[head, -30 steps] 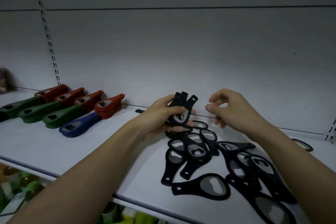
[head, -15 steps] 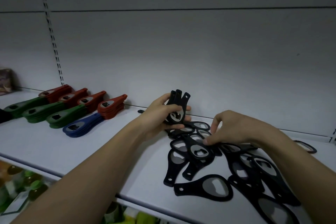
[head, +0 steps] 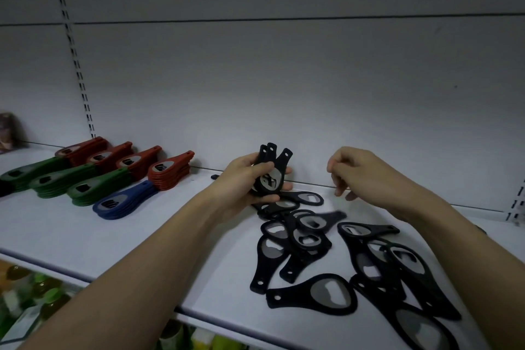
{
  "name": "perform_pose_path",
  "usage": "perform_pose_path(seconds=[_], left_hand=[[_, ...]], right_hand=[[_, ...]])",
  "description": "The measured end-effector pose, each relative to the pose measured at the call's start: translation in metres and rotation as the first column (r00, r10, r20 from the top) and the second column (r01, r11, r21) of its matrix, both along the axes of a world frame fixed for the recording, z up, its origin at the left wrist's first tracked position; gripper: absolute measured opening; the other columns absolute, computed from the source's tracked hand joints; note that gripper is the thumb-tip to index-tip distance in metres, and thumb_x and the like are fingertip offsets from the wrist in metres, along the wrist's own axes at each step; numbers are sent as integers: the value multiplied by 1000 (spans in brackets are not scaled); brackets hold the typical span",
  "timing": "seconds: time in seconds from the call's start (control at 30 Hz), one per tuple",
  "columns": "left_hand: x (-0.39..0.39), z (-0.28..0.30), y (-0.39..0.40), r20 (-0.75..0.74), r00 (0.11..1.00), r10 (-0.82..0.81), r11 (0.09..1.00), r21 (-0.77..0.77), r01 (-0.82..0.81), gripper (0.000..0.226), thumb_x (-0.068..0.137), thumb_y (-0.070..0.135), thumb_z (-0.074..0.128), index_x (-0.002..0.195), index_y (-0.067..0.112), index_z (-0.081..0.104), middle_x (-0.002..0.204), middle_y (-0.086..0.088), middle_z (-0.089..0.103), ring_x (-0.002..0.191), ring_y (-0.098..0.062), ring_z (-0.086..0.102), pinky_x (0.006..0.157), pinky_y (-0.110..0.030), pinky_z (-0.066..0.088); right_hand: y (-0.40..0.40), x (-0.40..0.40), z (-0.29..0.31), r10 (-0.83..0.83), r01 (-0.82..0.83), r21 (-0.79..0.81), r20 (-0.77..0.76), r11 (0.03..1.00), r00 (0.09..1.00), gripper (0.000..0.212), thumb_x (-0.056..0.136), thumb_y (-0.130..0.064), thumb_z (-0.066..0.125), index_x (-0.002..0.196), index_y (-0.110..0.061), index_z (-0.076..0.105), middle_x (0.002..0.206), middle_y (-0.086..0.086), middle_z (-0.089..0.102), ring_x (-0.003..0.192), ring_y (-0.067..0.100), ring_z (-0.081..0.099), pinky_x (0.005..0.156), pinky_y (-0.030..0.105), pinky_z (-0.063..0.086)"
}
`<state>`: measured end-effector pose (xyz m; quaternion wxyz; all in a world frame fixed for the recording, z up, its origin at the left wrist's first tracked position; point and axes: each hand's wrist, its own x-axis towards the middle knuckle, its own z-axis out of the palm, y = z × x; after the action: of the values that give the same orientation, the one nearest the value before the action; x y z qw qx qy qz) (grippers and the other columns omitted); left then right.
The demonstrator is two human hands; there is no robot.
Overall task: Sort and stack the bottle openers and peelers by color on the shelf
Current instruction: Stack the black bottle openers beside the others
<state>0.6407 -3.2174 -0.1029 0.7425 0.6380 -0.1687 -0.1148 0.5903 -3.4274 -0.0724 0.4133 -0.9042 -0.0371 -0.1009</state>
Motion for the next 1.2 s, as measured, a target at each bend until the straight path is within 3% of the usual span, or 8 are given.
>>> perform_pose_path(seconds=[0.3, 0.47, 0.63, 0.73, 0.87, 1.0, 1.1, 1.2], left_hand=[[-2, 1, 0, -7, 1000, -14, 1000, 12, 14, 26, 104, 12, 44, 126, 8, 57, 114, -7, 73, 93, -25, 73, 55, -25, 55], [-4, 1, 0, -21, 999, -34, 999, 19, 35, 24, 104, 12, 45, 123, 11, 59, 114, -7, 73, 93, -26, 74, 54, -25, 55], [-2, 1, 1, -11, 999, -46, 999, 23, 46, 24, 103, 12, 46, 123, 14, 59, 112, -6, 74, 94, -24, 73, 55, -25, 55], [-2, 0, 1, -10, 1000, -21, 999, 27, 22, 22, 101, 11, 51, 119, 14, 64, 104, -2, 73, 81, -16, 70, 54, -26, 54], [-3, 1, 0, 2, 1000, -28, 997, 65, 28, 23, 99, 13, 55, 119, 13, 65, 95, -3, 67, 73, -15, 64, 51, -25, 52], [-10, 3, -3, -31, 982, -185, 976, 109, 188, 33, 101, 34, 53, 126, 14, 61, 111, -10, 72, 93, -28, 71, 48, -22, 50], [-11, 2, -4, 10, 974, -227, 969, 106, 225, 32, 95, 18, 63, 127, 15, 59, 113, -13, 72, 95, -32, 72, 47, -20, 50], [-3, 0, -1, 39, 997, -74, 997, 11, 73, 36, 90, 1, 65, 123, 14, 60, 107, -9, 72, 96, -34, 72, 50, -23, 52]], right_hand=[[-19, -9, 5, 164, -234, -262, -265, 936, 950, 13, 94, -23, 63, 99, -29, 73, 94, -14, 67, 77, -3, 60, 60, 9, 39], [-19, -6, -2, 149, -273, -368, -332, 889, 932, 15, 87, -19, 71, 99, -27, 72, 62, -30, 62, 61, -10, 57, 59, 6, 38], [-21, -6, 0, 208, -243, -157, -212, 957, 955, 10, 86, -10, 73, 92, -17, 70, 72, -10, 65, 62, 0, 57, 58, 14, 44], [-21, -7, 5, 221, -221, 13, -123, 975, 967, 6, 87, -8, 71, 91, -13, 71, 76, -2, 68, 66, 7, 58, 59, 22, 44], [-18, -9, 8, 196, -192, 127, -22, 973, 980, 4, 88, -10, 70, 90, -12, 74, 71, -5, 67, 63, 9, 55, 54, 22, 41], [-8, -4, 4, 169, -173, 239, 36, 956, 985, 6, 86, -1, 70, 89, -4, 75, 62, 3, 63, 52, 11, 52, 48, 21, 42], [2, 0, -3, 137, -155, 358, 73, 921, 988, 12, 84, 1, 71, 95, -4, 73, 78, 9, 69, 58, 18, 64, 58, 21, 55], [3, 5, -10, 79, -122, 443, 114, 888, 990, 18, 91, -7, 67, 108, -10, 67, 102, 7, 66, 69, 23, 71, 70, 28, 60]])
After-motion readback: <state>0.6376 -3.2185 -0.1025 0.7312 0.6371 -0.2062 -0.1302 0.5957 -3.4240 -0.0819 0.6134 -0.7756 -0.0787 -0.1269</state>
